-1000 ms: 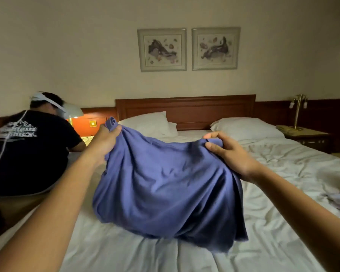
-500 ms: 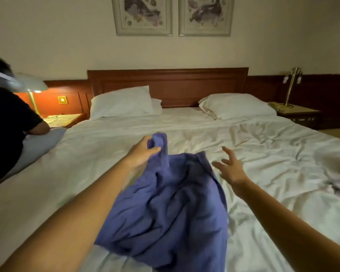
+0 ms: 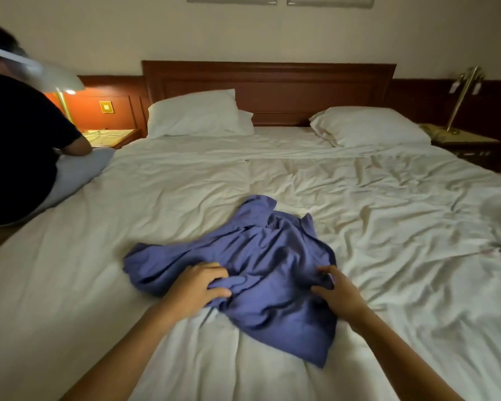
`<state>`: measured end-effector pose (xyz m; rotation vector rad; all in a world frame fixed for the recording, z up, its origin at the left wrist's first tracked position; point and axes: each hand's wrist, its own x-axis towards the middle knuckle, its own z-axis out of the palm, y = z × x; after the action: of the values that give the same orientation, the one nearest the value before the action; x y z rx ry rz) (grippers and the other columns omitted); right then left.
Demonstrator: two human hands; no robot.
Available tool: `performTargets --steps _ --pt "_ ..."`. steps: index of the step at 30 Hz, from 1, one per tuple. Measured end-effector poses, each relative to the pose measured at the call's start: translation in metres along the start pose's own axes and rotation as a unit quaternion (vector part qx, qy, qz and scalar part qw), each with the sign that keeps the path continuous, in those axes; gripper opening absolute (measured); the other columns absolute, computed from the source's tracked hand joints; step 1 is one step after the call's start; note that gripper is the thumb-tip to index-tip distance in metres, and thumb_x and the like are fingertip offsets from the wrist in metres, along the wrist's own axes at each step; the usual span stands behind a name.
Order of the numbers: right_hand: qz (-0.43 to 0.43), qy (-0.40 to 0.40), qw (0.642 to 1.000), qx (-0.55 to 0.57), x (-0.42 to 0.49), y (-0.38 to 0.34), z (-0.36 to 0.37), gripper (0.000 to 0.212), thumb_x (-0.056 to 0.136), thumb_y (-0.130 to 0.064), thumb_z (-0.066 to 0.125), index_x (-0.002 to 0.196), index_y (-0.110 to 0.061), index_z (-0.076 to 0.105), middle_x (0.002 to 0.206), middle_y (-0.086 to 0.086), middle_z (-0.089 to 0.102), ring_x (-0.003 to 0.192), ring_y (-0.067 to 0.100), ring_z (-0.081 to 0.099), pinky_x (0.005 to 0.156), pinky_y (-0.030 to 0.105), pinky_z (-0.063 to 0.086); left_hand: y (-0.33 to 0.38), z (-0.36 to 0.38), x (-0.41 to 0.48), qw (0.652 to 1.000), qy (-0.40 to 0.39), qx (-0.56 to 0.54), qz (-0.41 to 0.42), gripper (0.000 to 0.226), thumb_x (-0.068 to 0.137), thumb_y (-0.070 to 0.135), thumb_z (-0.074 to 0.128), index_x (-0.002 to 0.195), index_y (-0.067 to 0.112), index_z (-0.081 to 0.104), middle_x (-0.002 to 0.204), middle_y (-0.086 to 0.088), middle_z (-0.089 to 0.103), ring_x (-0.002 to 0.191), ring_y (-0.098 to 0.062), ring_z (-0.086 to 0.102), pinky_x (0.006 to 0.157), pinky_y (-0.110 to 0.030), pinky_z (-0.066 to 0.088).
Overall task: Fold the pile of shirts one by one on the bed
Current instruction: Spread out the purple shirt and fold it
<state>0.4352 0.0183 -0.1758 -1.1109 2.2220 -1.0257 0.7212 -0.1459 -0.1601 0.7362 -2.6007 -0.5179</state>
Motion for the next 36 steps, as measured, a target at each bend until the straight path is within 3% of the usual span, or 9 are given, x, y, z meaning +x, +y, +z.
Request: performTargets --steps 3,6,10,12,17,20,25,32,36 --pt "0.011 0.059 0.965 0.257 -0.016 -0.025 -0.03 0.02 0.093 0.002 0.059 0.099 -0.018 0.06 0.083 0.007 0.065 0.072 0.017 0.059 0.057 0.02 0.048 0.014 -0.031 0.002 0.986 0.137 -0.083 -0.049 0.017 0.089 0.017 0.074 0.078 0.016 0.061 0.07 0.01 0.057 0.07 -0.005 0.05 0.071 -0.026 0.046" --pt "0.011 0.07 0.913 0.402 -0.032 -0.058 -0.075 0.02 0.098 -0.005 0.054 0.108 -0.02 0.062 0.069 0.008 0.062 0.057 0.014 0.059 0.05 0.019 0.05 0.019 -0.077 0.004 0.95 0.242 -0.162 -0.11 0.01 0.094 0.008 0.066 0.1 0.007 0.073 0.095 -0.002 0.074 0.09 -0.013 0.063 0.083 -0.018 0.047" --pt "-0.024 0.016 0.877 0.48 -0.05 -0.114 -0.124 0.03 0.101 -0.004 0.046 0.117 -0.023 0.064 0.091 0.012 0.073 0.077 0.02 0.069 0.066 0.028 0.059 0.038 -0.131 0.017 0.911 0.259 -0.273 -0.169 0.028 0.099 0.007 0.056 0.125 0.006 0.066 0.123 -0.008 0.068 0.119 -0.023 0.061 0.108 -0.037 0.044" --pt "-0.052 -0.003 0.854 0.518 -0.059 -0.143 -0.134 0.034 0.103 -0.002 0.041 0.124 -0.021 0.059 0.103 0.013 0.07 0.083 0.02 0.069 0.067 0.026 0.058 0.064 -0.131 0.018 0.915 0.276 -0.245 -0.165 0.033 0.095 0.007 0.062 0.128 0.011 0.061 0.126 -0.007 0.063 0.117 -0.021 0.059 0.104 -0.031 0.044" --pt "-0.1 -0.025 0.833 0.543 -0.083 -0.202 -0.13 0.044 0.101 0.006 0.039 0.137 -0.015 0.052 0.107 0.013 0.064 0.087 0.019 0.062 0.071 0.024 0.056 0.128 -0.056 -0.003 0.998 -0.004 -0.055 0.003 0.099 0.064 0.065 0.081 0.147 0.031 0.038 0.146 0.003 0.047 0.13 -0.009 0.048 0.104 -0.032 0.043" --pt "-0.106 -0.032 0.817 0.566 -0.094 -0.222 -0.13 0.045 0.099 0.009 0.039 0.137 -0.012 0.051 0.11 0.017 0.063 0.086 0.021 0.062 0.071 0.026 0.058 0.143 -0.019 0.0 0.998 0.058 0.002 -0.038 0.113 0.058 0.07 0.08 0.149 0.02 0.036 0.143 -0.002 0.049 0.128 -0.022 0.051 0.096 -0.039 0.048" --pt "-0.055 0.076 0.868 0.488 -0.083 -0.221 -0.159 0.043 0.098 0.007 0.035 0.13 -0.004 0.061 0.121 0.02 0.061 0.101 0.027 0.06 0.093 0.037 0.053 0.131 -0.027 0.006 0.967 0.24 -0.053 -0.07 0.024 0.08 0.01 0.074 0.103 0.008 0.065 0.103 -0.011 0.066 0.094 -0.036 0.064 0.075 -0.038 0.047" --pt "0.05 0.167 0.936 0.306 -0.054 -0.153 -0.195 0.047 0.101 0.001 0.027 0.125 -0.008 0.067 0.115 0.02 0.062 0.075 0.025 0.051 0.057 0.026 0.043 0.122 -0.111 -0.002 0.98 0.156 -0.109 -0.052 0.013 0.092 0.001 0.06 0.085 0.012 0.063 0.076 -0.008 0.066 0.07 -0.009 0.05 0.072 -0.039 0.048" --pt "-0.02 0.238 0.961 0.136 -0.062 -0.143 -0.159 0.039 0.096 -0.013 0.057 0.135 -0.01 0.058 0.137 0.022 0.051 0.115 0.033 0.054 0.099 0.031 0.043 0.162 -0.132 0.017 0.977 0.172 -0.12 -0.025 0.02 0.092 0.002 0.055 0.078 0.015 0.062 0.074 0.001 0.065 0.067 -0.008 0.049 0.065 -0.026 0.04"
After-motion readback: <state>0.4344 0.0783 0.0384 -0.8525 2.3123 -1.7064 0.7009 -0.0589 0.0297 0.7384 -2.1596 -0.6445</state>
